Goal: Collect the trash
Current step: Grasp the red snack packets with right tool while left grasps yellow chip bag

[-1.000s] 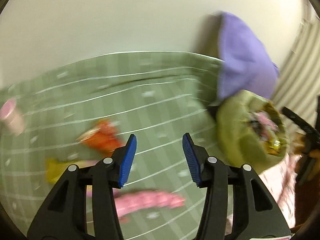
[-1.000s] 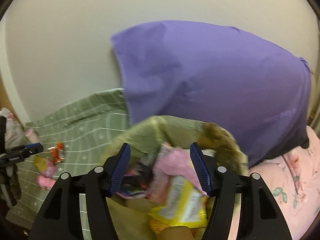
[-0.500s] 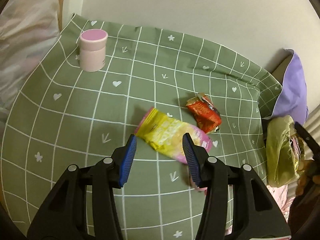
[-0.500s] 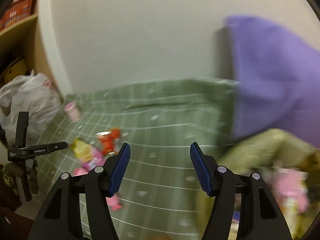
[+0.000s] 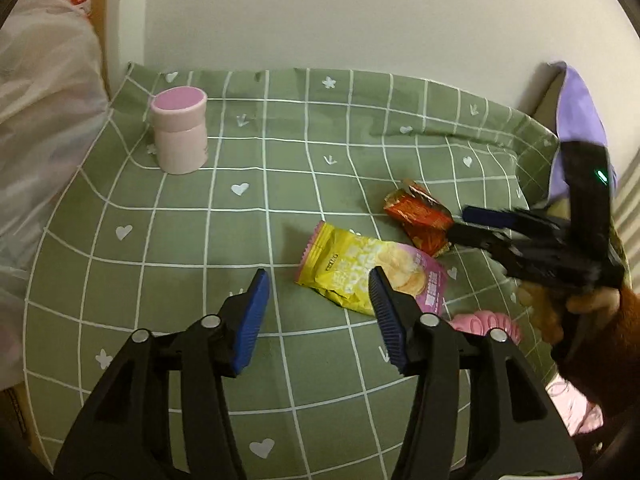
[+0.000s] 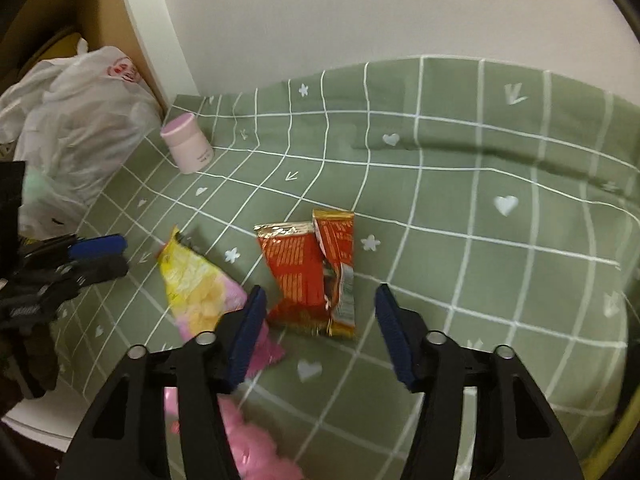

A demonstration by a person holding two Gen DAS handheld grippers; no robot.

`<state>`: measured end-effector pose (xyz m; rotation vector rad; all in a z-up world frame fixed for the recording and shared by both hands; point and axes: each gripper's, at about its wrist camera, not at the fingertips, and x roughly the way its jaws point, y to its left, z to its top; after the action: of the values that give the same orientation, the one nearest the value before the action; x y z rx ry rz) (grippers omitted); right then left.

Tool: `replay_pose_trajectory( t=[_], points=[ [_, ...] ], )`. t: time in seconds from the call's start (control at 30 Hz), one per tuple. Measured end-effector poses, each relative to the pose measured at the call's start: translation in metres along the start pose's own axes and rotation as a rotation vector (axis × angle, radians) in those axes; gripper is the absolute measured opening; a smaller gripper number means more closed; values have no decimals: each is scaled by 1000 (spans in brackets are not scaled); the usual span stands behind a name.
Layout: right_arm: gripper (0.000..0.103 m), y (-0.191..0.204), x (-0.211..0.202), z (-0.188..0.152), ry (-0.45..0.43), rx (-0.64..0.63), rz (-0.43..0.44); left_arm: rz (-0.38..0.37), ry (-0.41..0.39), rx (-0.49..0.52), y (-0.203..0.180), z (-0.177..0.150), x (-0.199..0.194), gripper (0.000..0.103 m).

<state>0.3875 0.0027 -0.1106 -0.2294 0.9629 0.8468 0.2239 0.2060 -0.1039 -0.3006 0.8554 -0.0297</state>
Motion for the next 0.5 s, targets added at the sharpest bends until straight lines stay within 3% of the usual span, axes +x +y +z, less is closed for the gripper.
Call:
replay_pose_trajectory(
  t=[0.13, 0.23, 0.3, 0.5],
  points=[
    [37, -2, 8, 2, 35, 28, 56, -29, 20, 19, 1, 4, 13, 56],
    [25, -2, -7, -4, 0, 66, 19, -33, -4, 49, -1, 10, 21, 56],
    [24, -4, -27, -11, -34, 115, -35, -16, -27, 80, -3, 12, 24, 56],
    [23, -15, -91, -38, -94, 187, -119, -70, 0, 82, 1, 19, 41, 56]
  ],
)
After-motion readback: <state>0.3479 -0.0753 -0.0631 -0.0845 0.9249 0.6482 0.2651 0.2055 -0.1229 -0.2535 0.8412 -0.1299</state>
